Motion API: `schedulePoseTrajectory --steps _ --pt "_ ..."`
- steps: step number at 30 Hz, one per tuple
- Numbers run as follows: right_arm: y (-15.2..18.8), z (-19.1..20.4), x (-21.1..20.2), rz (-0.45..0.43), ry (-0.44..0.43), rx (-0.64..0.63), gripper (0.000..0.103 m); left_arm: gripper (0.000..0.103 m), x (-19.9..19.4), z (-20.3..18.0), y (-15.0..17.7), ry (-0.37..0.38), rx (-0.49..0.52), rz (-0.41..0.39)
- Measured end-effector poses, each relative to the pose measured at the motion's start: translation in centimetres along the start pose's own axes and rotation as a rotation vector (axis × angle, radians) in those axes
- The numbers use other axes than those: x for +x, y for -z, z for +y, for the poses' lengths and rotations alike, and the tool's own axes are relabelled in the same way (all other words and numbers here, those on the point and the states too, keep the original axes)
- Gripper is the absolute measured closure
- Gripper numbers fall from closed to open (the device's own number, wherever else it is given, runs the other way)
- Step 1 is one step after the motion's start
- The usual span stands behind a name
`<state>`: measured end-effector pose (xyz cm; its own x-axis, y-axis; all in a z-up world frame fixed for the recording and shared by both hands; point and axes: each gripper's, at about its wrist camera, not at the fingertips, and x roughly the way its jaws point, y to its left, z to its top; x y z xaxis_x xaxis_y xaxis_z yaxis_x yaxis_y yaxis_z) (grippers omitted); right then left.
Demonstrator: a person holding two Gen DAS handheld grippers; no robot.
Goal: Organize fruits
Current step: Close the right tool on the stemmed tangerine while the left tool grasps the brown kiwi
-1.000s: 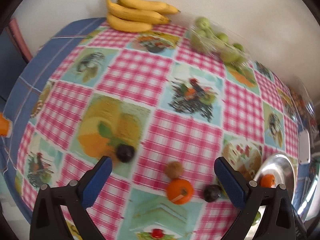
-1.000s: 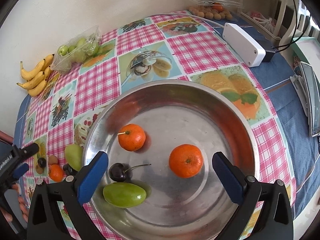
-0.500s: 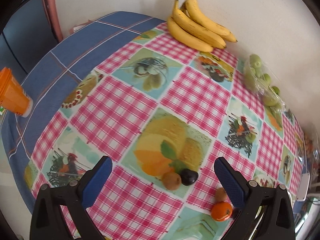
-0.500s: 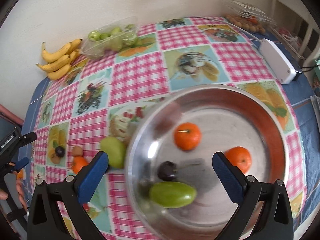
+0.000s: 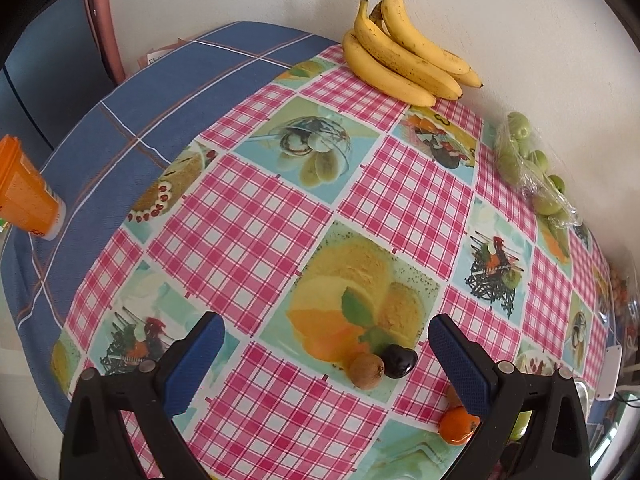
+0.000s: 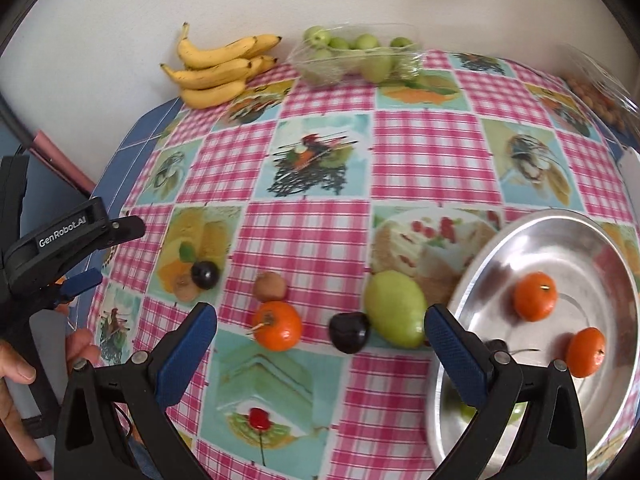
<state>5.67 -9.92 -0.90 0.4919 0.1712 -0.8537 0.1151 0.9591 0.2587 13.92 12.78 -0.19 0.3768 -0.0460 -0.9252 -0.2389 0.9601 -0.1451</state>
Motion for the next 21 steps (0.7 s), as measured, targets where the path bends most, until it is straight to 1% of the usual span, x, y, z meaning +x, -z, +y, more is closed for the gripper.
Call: schedulePoseTrajectory --steps 4,8,9,10,11,12,14,16,18,20,21 --pt "0.1 1.5 1.3 0.023 0.001 -0.047 0.0 0.0 0.8 0.1 0.2 0.024 0.013 0.033" --pt "0.5 2.3 2.3 0.045 0.011 -0.079 0.001 0.0 1.9 -0.2 0.8 -0.003 0.05 0.072" --pt "0.5 2.4 2.6 0.054 0.015 -0.084 0.003 0.0 2.2 -0.2 1.0 -0.003 0.054 0.083" --pt "0.6 2.5 2.9 0.063 0.02 -0.091 0.009 0.001 2.6 -0.4 1.2 0.006 0.059 0.099" --pt "0.7 2.6 3.1 0.069 0.023 -0.096 0.013 0.001 2.8 -0.5 1.3 0.015 0.062 0.112" --pt "0.7 2.8 3.3 0.074 0.024 -0.101 0.02 0.002 3.0 -0.7 1.5 0.019 0.064 0.121" --pt "0.8 3.0 3.6 0.076 0.038 -0.116 0.024 0.01 3.3 -0.9 1.8 0.028 0.075 0.136" --pt "0.7 3.3 3.6 0.071 0.047 -0.132 0.031 0.016 3.4 -1.1 2.1 0.039 0.077 0.147" --pt "0.7 3.6 3.6 0.063 0.039 -0.143 0.045 0.02 3.5 -1.2 2.2 0.052 0.078 0.155" --pt "0.6 3.8 3.8 0.069 0.033 -0.151 0.05 0.028 3.7 -1.3 2.4 0.058 0.079 0.166" --pt "0.7 3.9 3.9 0.072 0.032 -0.157 0.052 0.03 3.9 -1.3 2.5 0.068 0.079 0.175"
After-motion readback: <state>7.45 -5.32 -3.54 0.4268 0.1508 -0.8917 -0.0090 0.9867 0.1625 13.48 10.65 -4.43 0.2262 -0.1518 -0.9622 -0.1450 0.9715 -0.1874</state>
